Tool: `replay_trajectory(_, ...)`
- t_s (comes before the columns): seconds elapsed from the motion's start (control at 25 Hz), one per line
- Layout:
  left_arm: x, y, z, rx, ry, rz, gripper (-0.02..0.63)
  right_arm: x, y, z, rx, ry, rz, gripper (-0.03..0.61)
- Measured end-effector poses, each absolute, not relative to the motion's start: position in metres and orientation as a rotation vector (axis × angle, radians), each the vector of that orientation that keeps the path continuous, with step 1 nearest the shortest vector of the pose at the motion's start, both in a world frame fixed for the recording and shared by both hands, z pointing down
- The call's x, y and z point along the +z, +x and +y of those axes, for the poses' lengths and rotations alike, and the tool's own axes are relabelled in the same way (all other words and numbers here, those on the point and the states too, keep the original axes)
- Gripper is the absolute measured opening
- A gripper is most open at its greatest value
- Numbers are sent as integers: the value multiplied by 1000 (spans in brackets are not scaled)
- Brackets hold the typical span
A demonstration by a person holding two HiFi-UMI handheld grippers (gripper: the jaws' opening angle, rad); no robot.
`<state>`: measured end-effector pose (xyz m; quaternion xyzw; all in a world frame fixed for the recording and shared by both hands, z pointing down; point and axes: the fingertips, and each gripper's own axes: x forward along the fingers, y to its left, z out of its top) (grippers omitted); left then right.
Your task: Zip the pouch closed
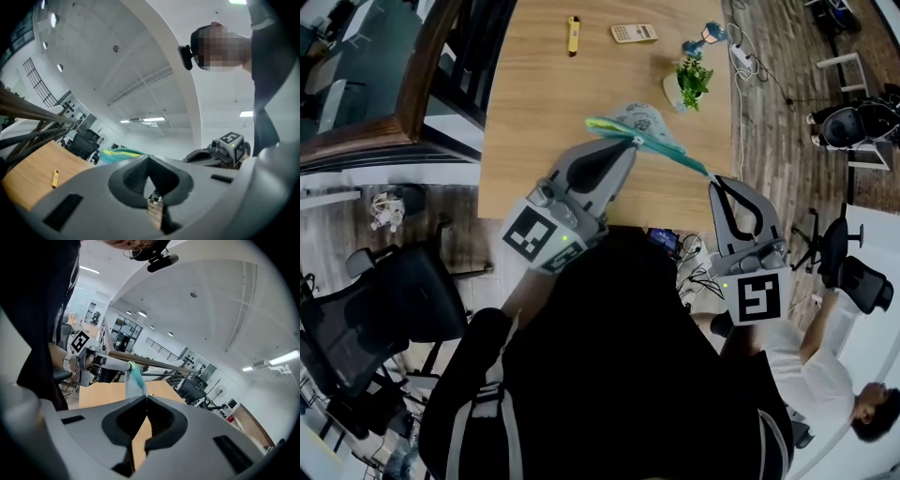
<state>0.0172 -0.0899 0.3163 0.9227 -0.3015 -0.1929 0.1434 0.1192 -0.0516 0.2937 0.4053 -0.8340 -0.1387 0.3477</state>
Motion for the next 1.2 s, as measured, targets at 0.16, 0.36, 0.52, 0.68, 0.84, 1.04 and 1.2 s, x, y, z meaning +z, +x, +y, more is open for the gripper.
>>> replay_trajectory(0.16,313,17,-92,-544,2680,-897,0,293,122,-52,-355,1059,-2147,15)
replay_trajectory(0.36,313,8,-93,-538,2669,-929,0,288,139,-56,-322,1156,-2143,15)
replay_trajectory(0.52,308,8,-93,-541,2685,-949,0,286,151,-60,-341,1204,-2094,15)
replay_trajectory(0.68,309,1,-95,-491,2706,-1026,0,284,171,-65,-317,1291,-2041,15)
replay_trajectory(0.84,300,0,-96,-443,2734,-1127,0,278,172,-66,-312,1344,-2066,15)
replay_trajectory(1.04,300,-4,-99,-386,2736,-1202,1,277,168,-67,-323,1348,-2102,15)
replay_trajectory(1.2,299,-7,-99,-388,2736,-1203,1,276,164,-67,-322,1359,-2107,15)
